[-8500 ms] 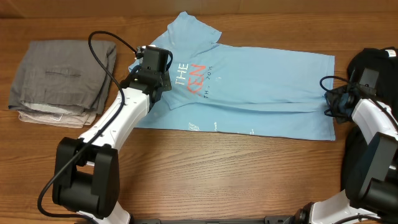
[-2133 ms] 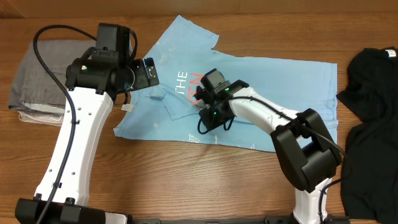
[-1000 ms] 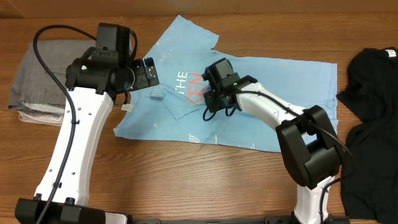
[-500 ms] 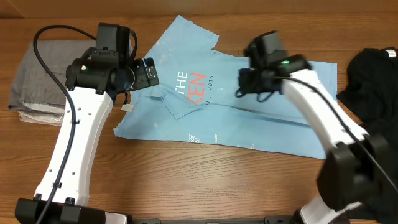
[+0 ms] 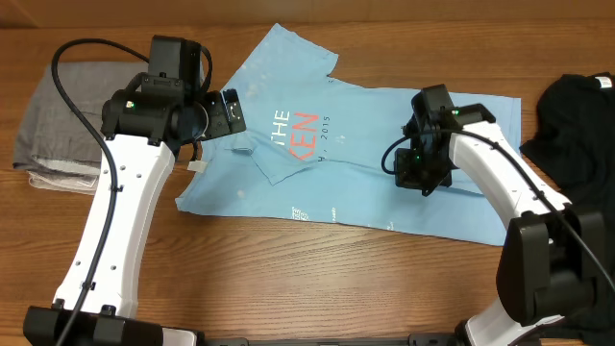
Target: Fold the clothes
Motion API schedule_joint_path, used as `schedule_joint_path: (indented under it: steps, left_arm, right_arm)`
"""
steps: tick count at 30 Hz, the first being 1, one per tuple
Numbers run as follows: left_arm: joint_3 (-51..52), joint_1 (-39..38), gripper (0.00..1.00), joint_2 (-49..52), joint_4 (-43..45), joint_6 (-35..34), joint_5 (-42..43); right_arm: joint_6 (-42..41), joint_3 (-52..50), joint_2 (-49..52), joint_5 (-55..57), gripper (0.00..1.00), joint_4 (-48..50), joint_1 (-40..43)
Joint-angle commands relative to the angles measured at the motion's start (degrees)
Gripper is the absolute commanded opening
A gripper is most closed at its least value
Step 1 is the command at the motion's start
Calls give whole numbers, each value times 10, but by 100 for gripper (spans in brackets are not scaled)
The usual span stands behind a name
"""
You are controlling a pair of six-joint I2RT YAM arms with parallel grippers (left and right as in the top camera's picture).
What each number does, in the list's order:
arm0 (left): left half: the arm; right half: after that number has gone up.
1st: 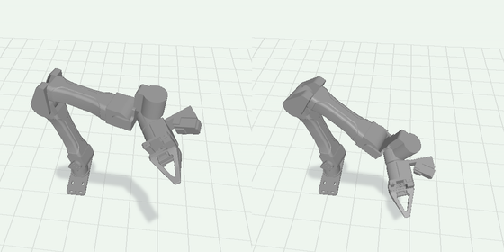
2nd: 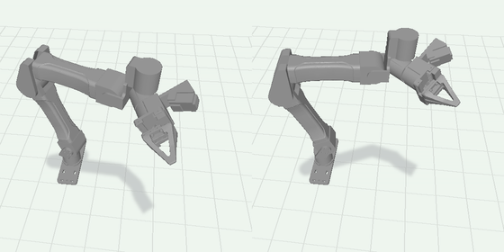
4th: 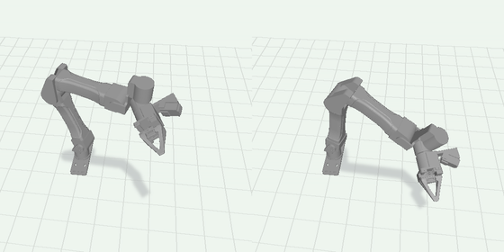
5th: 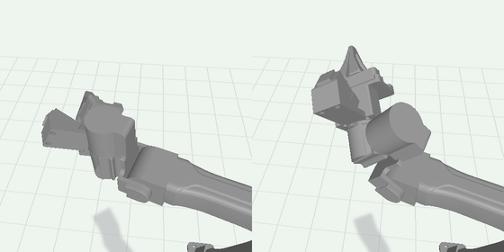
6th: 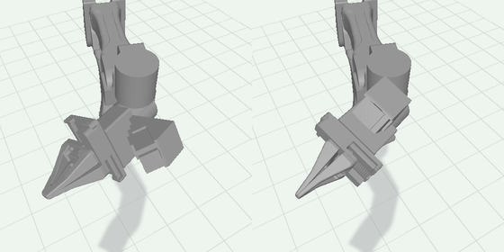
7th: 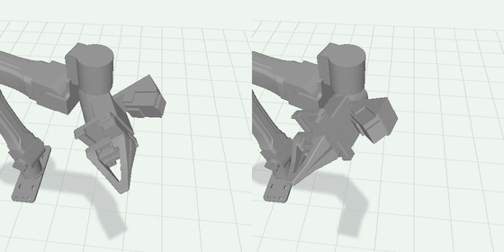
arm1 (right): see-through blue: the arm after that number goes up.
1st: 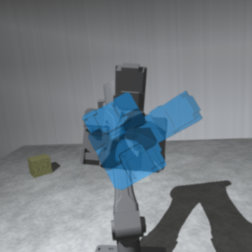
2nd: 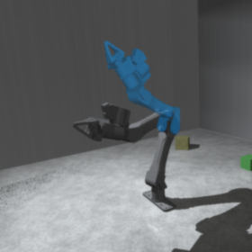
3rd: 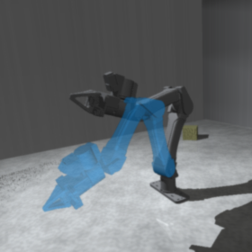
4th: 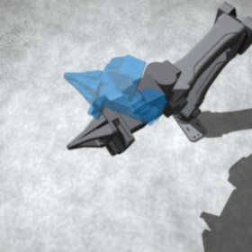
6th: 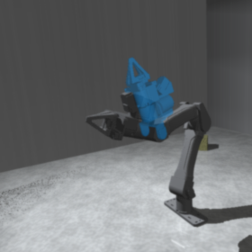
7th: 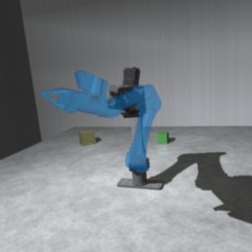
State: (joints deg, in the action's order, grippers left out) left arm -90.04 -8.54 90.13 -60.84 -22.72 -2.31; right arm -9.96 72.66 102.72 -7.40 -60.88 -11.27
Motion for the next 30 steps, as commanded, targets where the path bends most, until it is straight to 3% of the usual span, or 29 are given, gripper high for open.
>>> schedule_joint_path:
  steps: [1,24,30]
  left_arm:
    - [-7,3,100,-1,0,-4,3]
    - [-7,3,100,-1,0,-4,3]
    - [-7,3,100,-1,0,-4,3]
  right_arm:
    - [-28,-39,0,36,7,36,5]
    - [-71,-112,0,164,8,244,20]
    - [-81,-83,-6,163,4,228,48]
